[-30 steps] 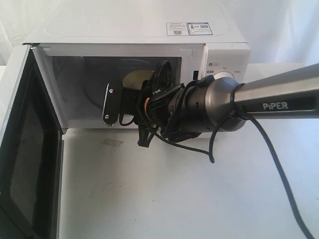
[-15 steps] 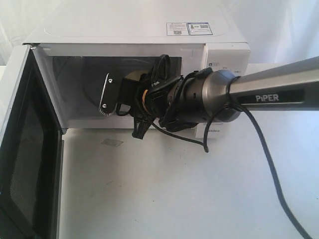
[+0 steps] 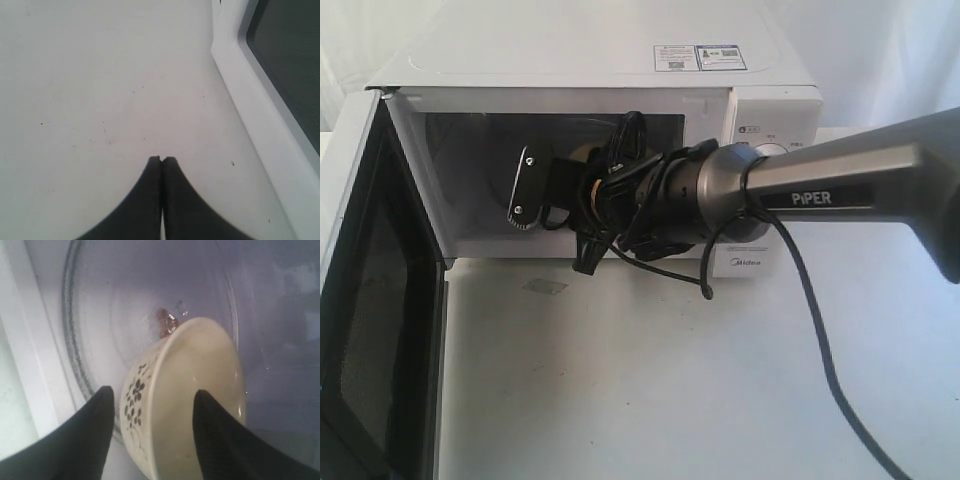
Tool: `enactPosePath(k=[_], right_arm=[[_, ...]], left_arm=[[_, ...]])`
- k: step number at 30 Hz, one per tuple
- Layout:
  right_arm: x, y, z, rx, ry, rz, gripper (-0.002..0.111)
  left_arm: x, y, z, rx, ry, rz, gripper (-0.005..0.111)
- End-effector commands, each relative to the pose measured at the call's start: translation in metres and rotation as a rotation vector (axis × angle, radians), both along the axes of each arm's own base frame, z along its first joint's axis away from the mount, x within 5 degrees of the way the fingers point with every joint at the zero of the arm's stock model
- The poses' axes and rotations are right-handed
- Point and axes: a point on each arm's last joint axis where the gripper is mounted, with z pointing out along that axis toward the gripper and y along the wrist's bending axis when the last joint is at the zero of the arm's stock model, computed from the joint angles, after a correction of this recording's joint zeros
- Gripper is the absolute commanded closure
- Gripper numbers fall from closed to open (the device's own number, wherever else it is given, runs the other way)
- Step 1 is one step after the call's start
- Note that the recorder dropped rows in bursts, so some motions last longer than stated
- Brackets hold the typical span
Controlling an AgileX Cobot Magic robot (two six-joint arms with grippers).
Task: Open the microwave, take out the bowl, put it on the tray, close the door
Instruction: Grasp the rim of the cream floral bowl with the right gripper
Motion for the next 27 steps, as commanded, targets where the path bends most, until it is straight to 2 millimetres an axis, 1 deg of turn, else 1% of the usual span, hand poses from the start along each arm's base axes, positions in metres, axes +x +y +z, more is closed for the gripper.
enactPosePath(k=[1,8,12,17,24,26,27], right_arm=[[0.008,-0.003,-0.001,-0.004,-0.017,-0.035,0.062],[0.012,-0.002,-0.012,-0.025,-0.009,-0.044,0.062],[0.016,-0.006,-0.014,-0.027,-0.005,-0.051,0.062],[0.023,-0.012,-0.012,-0.018,-0.010,-0.073,0.062],[0.022,-0.008,-0.015,-0.002,0.010,-0.045,0.062],[0.022,-0.008,-0.016,-0.001,0.011,-0.046,0.066],[0.022,-0.008,-0.016,-0.001,0.011,-0.046,0.070]], left_arm=[[0.000,0.000,-0.001,-0.011,-0.001,0.003,0.107],[0.000,0.000,-0.001,-0.011,-0.001,0.003,0.107],[0.000,0.000,-0.001,-0.011,-0.001,0.003,0.107],[0.000,0.000,-0.001,-0.011,-0.001,0.003,0.107],[0.000,0.000,-0.001,-0.011,-0.001,0.003,0.107],[0.000,0.000,-0.001,-0.011,-0.001,0.003,0.107],[0.000,0.000,-0.001,-0.011,-0.001,0.003,0.107]])
